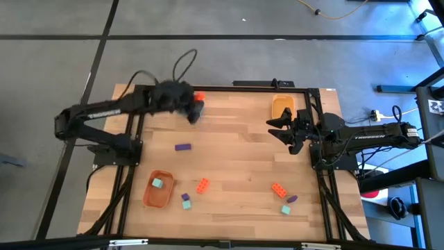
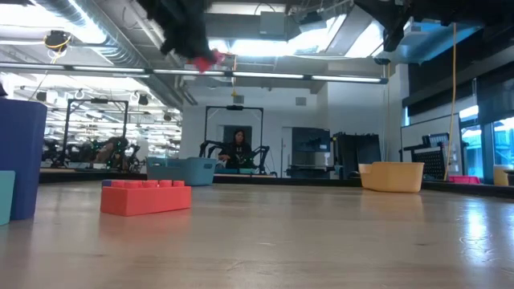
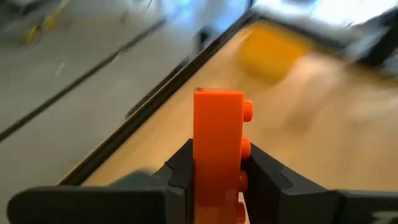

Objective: Sort & place blocks by color
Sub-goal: Put the top orange game piece into the blue bin

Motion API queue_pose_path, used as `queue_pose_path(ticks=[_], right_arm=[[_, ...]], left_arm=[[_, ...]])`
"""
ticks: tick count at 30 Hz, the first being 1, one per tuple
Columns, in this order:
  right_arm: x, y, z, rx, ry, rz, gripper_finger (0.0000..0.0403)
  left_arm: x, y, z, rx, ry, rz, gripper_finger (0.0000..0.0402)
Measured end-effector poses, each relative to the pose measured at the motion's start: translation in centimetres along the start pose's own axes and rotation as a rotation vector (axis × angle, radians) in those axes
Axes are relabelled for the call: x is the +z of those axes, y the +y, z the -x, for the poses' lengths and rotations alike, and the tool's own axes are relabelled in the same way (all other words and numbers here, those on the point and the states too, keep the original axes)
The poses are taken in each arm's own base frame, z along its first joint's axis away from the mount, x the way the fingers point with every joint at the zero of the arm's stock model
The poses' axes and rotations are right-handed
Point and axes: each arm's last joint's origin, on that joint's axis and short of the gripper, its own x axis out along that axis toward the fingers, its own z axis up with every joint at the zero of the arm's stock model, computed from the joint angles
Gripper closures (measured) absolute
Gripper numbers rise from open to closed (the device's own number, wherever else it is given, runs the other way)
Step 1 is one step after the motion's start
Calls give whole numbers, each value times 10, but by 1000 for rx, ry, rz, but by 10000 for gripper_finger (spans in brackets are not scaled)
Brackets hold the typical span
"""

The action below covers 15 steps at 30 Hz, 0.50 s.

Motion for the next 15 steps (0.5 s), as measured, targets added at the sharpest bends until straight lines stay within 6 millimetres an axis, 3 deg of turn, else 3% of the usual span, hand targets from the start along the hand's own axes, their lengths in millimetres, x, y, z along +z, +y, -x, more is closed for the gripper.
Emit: queue_pose_path(ticks=[3, 9, 15], right_arm=[[0, 0, 0, 0, 0, 0, 200], [0, 0, 0, 0, 0, -2, 200], [0, 0, 0, 0, 1, -3, 200]], left_arm=[[-4, 27, -24, 86, 157, -4, 319], [-45, 64, -74, 205, 482, 72, 319], [-71, 83, -110, 269, 558, 181, 318]])
